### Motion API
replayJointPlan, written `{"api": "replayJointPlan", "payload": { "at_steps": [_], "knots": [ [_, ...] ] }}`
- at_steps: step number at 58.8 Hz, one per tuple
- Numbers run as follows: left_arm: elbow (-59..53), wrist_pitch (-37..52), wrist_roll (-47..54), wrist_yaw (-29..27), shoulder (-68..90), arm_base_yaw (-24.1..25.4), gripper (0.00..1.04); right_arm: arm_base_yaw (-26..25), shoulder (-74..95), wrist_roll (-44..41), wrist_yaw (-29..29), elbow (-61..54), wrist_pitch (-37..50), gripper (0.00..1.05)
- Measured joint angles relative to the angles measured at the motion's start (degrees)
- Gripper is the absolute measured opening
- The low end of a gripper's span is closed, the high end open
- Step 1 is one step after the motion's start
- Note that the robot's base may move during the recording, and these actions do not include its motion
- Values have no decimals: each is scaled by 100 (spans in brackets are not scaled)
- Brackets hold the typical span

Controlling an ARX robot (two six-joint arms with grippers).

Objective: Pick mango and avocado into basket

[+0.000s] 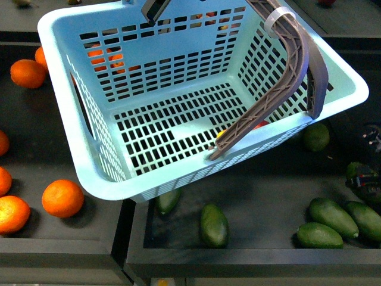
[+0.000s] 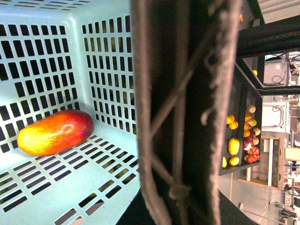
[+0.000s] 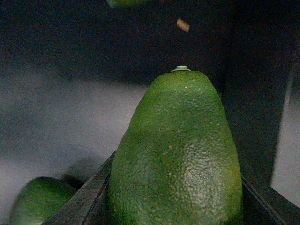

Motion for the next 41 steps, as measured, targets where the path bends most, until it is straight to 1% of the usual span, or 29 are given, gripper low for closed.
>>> {"api": "replayJointPlan", "payload": {
  "at_steps": [14,20,27,35,41],
  "knots": [
    [0,0,0,0,0,0,6,-315,-1609,118,-704,-1029,219,55],
    [0,0,0,-4,0,0,6,-507,-2457,284,-1099,-1576,236,55],
    [0,0,0,-4,0,0,6,-621,-3244,525,-1443,-1998,256,55],
    [0,0,0,0,0,0,6,-590,-4186,898,-1773,-2398,306,55],
    [0,0,-2,0,0,0,6,-358,-4911,1259,-1880,-2686,407,55]
  ]
}}
